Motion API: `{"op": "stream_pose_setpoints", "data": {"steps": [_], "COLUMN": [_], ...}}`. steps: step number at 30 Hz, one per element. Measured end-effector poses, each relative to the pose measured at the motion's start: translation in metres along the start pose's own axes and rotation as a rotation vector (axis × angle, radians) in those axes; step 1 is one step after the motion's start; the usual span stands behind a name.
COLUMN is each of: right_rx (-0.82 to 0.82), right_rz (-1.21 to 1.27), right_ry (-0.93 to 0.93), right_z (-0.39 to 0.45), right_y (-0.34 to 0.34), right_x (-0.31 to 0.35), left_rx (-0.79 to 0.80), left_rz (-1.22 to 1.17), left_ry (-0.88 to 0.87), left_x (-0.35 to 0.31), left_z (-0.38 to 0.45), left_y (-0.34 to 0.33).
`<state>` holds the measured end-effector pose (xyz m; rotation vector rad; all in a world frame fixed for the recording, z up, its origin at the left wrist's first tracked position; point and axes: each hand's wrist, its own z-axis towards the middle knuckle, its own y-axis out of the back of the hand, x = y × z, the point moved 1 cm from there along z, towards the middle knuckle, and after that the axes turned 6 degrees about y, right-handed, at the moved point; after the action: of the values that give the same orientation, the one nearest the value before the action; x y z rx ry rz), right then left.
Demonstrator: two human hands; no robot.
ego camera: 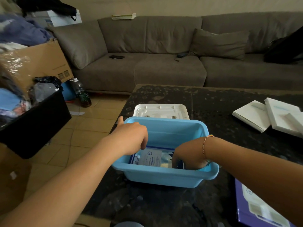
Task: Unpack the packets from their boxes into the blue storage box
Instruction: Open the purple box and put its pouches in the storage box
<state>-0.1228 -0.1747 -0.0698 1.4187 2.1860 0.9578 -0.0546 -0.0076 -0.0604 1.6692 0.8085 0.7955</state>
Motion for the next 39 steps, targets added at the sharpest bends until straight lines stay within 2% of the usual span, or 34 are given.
{"op": "stream_pose_setpoints", "data": {"steps": [2,4,7,9,11,13,15,19,23,27,30,32,34,37,39], "right_rx": [-0.171,-0.451,-0.852,-1.057,-1.188,-1.272,-1.315,-1.381,-1.408,-1.44,-1.468,-1.519,-1.666,-1.873,-1.861], "right_rz": [-0.032,0.045,0.251,0.381,0.473,0.56,0.649,0.768,0.879,0.933,0.969,0.946,0.814,0.491,0.323], "right_ry": [-0.053,-0.094,-0.119,-0.134,-0.189,-0.272,-0.365,-0.477,-0.517,-0.537,-0.529,-0.517,-0.506,-0.41,-0.299], "right_z": [-0.011,-0.035,-0.086,-0.118,-0.143,-0.159,-0.173,-0.199,-0.207,-0.205,-0.202,-0.2,-0.2,-0.198,-0.188], "right_y": [0.007,0.017,0.019,0.0,-0.031,-0.067,-0.101,-0.16,-0.209,-0.24,-0.253,-0.258,-0.258,-0.255,-0.253], "right_x": [-0.001,-0.005,-0.015,-0.021,-0.028,-0.037,-0.046,-0.056,-0.054,-0.049,-0.046,-0.041,-0.031,-0.01,0.001], "left_rx": [-0.113,-0.346,-0.833,-1.016,-1.018,-0.934,-0.802,-0.614,-0.611,-0.751,-0.796,-0.806,-0.821,-0.796,-0.735], "left_rz": [-0.022,-0.161,-0.458,-0.491,-0.36,-0.213,-0.109,-0.018,-0.074,-0.048,-0.096,-0.15,-0.267,-0.536,-0.727], "left_ry": [-0.023,-0.08,-0.404,-0.673,-0.915,-1.058,-1.047,-0.878,-0.877,-1.015,-1.037,-1.018,-0.959,-0.762,-0.615], "left_x": [-0.009,-0.024,-0.052,-0.081,-0.123,-0.162,-0.191,-0.21,-0.209,-0.208,-0.207,-0.208,-0.21,-0.218,-0.224], "left_z": [-0.006,-0.015,-0.036,-0.059,-0.079,-0.085,-0.075,-0.05,-0.038,-0.034,-0.034,-0.034,-0.033,-0.031,-0.031], "left_y": [0.007,0.018,0.029,0.026,0.01,-0.019,-0.05,-0.088,-0.097,-0.108,-0.107,-0.101,-0.092,-0.074,-0.06]}}
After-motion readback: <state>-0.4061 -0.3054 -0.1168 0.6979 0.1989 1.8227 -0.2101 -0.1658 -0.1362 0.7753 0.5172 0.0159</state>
